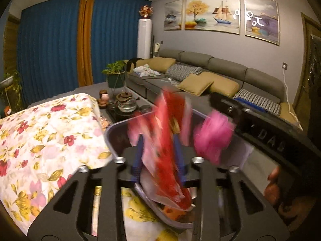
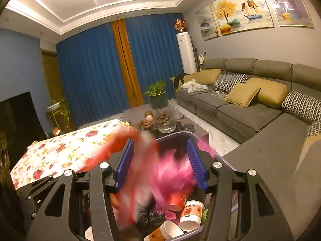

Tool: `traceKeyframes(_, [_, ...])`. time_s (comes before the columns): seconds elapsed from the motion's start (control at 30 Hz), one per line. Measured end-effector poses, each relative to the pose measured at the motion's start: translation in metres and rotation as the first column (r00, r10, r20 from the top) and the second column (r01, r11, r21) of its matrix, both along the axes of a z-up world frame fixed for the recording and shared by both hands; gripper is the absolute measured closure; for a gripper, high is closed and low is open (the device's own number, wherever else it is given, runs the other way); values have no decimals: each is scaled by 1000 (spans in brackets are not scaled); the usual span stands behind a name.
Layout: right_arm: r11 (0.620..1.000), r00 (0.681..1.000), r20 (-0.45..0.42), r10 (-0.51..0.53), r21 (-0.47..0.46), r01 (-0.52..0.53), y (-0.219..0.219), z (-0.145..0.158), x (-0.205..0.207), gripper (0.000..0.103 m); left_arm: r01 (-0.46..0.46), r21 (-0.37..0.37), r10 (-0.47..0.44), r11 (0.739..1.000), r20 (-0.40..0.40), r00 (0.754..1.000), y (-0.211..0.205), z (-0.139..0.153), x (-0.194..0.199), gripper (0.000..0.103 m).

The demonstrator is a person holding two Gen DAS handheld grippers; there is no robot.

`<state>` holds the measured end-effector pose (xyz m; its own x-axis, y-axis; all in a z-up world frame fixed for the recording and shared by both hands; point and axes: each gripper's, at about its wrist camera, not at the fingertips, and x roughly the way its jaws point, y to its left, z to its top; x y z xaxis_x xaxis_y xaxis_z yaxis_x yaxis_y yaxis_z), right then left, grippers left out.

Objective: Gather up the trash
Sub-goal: 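Open both tools over the grey bin to drop the wrapper and bag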

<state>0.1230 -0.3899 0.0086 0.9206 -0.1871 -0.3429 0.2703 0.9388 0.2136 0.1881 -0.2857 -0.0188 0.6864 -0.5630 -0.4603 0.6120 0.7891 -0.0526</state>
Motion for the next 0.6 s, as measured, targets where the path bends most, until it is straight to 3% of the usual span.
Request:
traceKeyframes(0.2, [1000, 1000, -7, -22, 1, 22, 3, -2, -7, 36, -59, -11, 59, 998, -12, 998, 18, 1, 4, 39])
traceKeyframes(0.3, [999, 998, -36, -45, -22, 44, 12, -4, -10, 24, -106, -11, 106, 994, 3, 994, 31, 5, 0, 31])
traceKeyframes(0.6, [994, 994, -103, -37, -110, 25, 54, -13, -22, 6, -271, 46, 269, 962, 43, 962, 82, 13, -27, 20])
